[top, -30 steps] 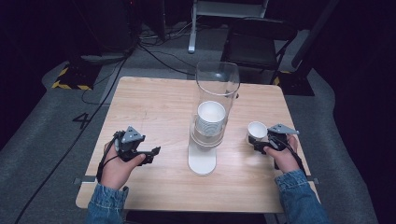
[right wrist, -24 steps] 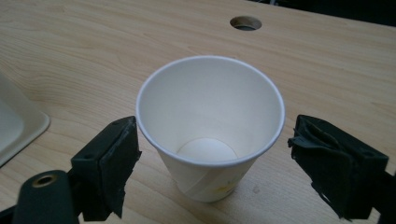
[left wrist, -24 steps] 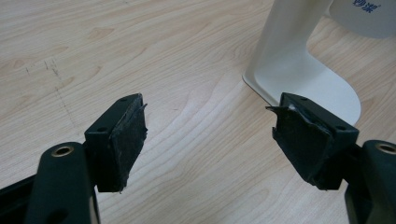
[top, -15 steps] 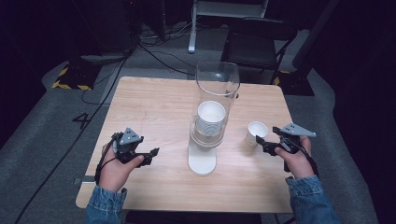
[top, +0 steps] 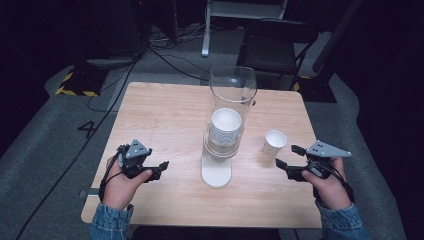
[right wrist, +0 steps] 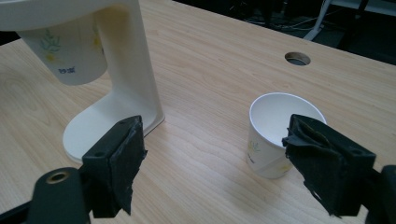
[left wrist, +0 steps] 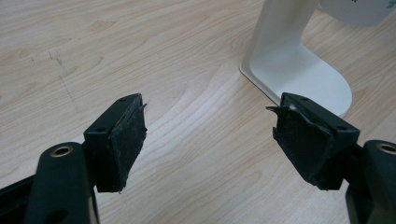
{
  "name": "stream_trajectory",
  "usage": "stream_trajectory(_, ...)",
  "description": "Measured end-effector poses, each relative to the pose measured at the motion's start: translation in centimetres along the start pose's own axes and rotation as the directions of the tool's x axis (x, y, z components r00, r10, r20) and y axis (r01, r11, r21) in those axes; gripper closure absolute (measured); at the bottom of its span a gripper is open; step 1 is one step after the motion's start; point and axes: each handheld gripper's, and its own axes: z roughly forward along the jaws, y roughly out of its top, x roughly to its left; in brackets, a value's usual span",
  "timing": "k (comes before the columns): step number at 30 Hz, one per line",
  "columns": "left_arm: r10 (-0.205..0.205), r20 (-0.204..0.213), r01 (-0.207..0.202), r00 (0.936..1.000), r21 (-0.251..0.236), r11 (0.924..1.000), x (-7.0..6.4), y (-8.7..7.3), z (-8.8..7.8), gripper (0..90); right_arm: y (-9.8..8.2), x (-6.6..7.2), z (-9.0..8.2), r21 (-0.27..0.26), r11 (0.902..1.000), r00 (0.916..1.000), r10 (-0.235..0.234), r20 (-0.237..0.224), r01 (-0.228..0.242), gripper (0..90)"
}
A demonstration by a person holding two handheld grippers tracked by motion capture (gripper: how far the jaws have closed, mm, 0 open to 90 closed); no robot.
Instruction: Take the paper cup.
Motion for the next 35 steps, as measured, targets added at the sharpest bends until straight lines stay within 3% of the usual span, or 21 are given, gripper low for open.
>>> stream_trajectory(4, -0.003, 0.009, 0.003, 1.0, -0.001, 1.0, 0.0, -0.1, -0.2, 25.0, 0.4, 0.7, -1.0, -0.022, 0.9996, 0.9995, 0.014, -0.027, -0.015, 20.2)
stream_trajectory(9, 0.001, 0.016, -0.001, 0.9999, 0.008, 1.0, -0.1, -0.1, -0.3, 24.3, 0.5, 1.7, -1.0, -0.028, 0.9993, 0.9979, 0.024, -0.06, -0.026, 20.2)
stream_trajectory(14, 0.001, 0.034, -0.002, 0.9994, 0.028, 0.9996, -0.2, -0.3, 0.0, 20.4, 0.3, 3.0, -0.2, 0.02, 0.9998, 0.9936, -0.005, -0.113, 0.007, 20.1)
stream_trajectory(28, 0.046, 0.068, -0.05, 0.9966, 0.062, 0.9968, -0.1, -0.4, 0.2, 15.9, 0.1, 3.4, 0.5, 0.04, 0.9985, 0.9937, -0.033, -0.107, 0.038, 18.3)
stream_trajectory(35, 0.029, 0.062, -0.033, 0.9977, 0.066, 0.9972, 0.0, -0.5, 0.1, 15.9, -0.2, 3.1, 1.0, 0.041, 0.9983, 0.9941, -0.036, -0.102, 0.041, 17.8)
